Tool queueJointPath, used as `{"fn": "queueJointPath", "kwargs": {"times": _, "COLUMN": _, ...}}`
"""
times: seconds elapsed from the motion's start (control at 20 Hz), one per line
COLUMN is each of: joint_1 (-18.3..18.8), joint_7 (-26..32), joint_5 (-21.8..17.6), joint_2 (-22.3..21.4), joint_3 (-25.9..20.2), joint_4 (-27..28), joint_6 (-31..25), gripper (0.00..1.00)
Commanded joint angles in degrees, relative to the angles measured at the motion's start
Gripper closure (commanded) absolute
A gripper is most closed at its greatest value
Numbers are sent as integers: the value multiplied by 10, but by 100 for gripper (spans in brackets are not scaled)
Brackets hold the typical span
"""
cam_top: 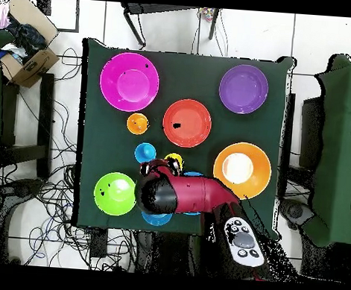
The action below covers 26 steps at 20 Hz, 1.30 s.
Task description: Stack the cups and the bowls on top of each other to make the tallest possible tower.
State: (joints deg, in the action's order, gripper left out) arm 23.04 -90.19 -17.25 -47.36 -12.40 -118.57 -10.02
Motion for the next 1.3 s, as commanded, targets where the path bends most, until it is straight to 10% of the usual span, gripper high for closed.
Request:
{"fn": "queueJointPath", "kwargs": {"times": 0.05, "joint_1": 4, "joint_7": 10, "joint_5": -64, "joint_2": 55, "joint_3": -33, "joint_4": 49, "joint_6": -16, "gripper": 0}}
{"fn": "queueJointPath", "kwargs": {"times": 1.3, "joint_1": 11, "joint_7": -16, "joint_5": -95, "joint_2": 89, "joint_3": -37, "joint_4": 62, "joint_6": 20, "gripper": 0}}
